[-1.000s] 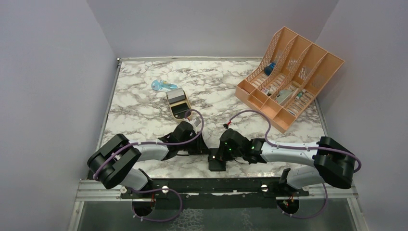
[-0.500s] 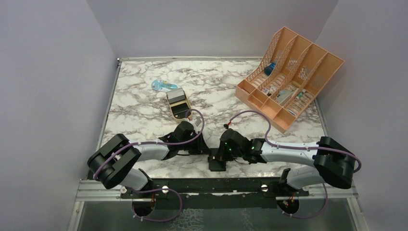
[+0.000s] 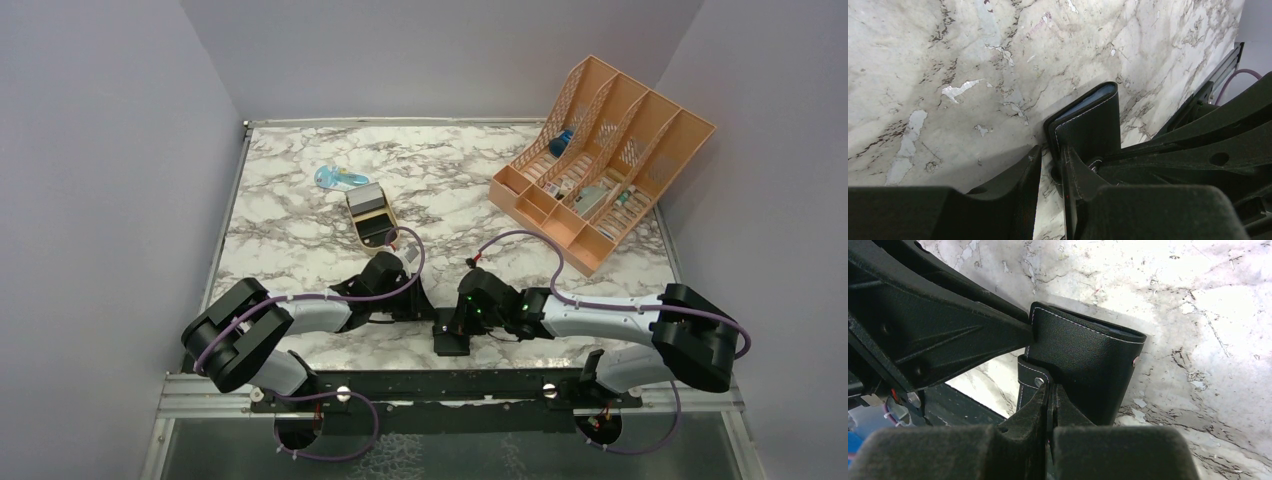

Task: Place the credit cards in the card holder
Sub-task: Close the card holder at the center of the board.

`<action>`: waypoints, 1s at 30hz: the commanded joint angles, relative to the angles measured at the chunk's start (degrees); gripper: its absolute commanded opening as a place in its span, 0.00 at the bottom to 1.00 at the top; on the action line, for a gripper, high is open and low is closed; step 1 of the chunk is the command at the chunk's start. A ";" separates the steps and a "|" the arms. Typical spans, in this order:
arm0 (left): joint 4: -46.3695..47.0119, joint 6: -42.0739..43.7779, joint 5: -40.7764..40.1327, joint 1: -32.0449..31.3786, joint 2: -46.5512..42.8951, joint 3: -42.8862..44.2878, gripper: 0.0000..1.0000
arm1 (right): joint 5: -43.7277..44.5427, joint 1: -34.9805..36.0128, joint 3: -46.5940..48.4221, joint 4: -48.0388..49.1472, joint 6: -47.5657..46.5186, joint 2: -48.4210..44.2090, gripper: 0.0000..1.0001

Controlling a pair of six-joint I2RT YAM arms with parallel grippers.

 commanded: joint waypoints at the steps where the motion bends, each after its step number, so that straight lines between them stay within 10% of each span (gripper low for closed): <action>1: -0.66 0.33 -0.88 -0.40 -1.73 1.28 0.24 | 1.90 -0.10 -0.02 -2.10 0.49 1.20 0.01; 30: -2.38 -3.60 -3.79 -7.43 -3.34 0.58 0.03 | 2.17 -0.08 0.03 -2.15 0.93 1.69 0.01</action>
